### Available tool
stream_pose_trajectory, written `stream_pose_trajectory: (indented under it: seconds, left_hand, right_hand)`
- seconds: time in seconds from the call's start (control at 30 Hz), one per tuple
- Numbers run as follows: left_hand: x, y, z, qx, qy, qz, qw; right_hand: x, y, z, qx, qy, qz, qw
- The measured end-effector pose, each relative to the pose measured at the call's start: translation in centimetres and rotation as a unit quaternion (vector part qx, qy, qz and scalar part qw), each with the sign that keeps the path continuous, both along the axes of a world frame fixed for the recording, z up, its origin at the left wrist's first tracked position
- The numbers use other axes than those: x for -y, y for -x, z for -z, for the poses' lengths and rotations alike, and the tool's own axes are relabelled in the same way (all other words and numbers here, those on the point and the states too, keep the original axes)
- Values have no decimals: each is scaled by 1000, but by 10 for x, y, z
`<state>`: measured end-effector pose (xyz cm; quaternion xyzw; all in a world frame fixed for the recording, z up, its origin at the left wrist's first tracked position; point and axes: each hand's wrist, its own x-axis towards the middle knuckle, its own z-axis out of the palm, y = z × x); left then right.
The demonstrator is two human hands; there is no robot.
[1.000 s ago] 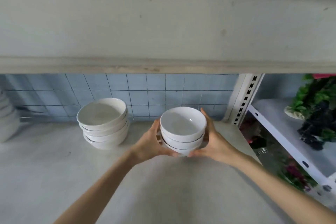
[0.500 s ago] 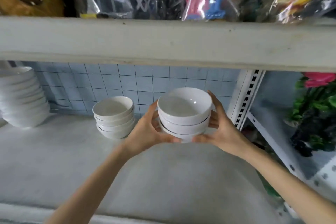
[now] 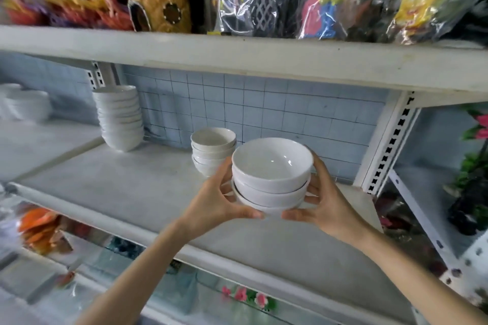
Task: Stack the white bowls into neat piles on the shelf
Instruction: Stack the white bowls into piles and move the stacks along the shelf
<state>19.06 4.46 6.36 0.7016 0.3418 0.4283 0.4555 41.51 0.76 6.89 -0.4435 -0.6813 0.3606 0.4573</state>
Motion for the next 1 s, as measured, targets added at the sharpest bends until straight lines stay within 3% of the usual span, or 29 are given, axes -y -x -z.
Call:
stream_pose_trajectory:
  seconds: [0.3, 1.0]
  left_hand:
    - [5, 63, -14, 11, -7, -56, 998]
    - [-32, 342, -22, -12, -13, -126, 992]
  right_hand:
    - [-19, 59, -12, -29, 15, -55, 998]
    - [-82, 338, -14, -65, 17, -125, 990]
